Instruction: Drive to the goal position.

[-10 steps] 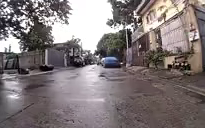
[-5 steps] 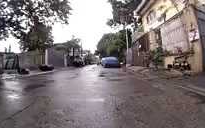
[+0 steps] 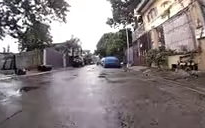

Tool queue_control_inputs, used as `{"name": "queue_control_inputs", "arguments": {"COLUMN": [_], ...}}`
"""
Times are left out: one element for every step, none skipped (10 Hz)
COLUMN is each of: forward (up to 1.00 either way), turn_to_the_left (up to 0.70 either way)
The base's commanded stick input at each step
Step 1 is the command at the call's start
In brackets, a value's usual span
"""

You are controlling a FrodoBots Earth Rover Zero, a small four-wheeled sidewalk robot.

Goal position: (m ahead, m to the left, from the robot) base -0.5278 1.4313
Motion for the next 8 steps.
{"name": "queue_control_inputs", "arguments": {"forward": [1.0, 1.0, 1.0, 1.0, 1.0, 1.0, 1.0, 1.0], "turn_to_the_left": [0.0, 0.0, 0.0, 0.0, 0.0, 0.0, 0.25, 0.24]}}
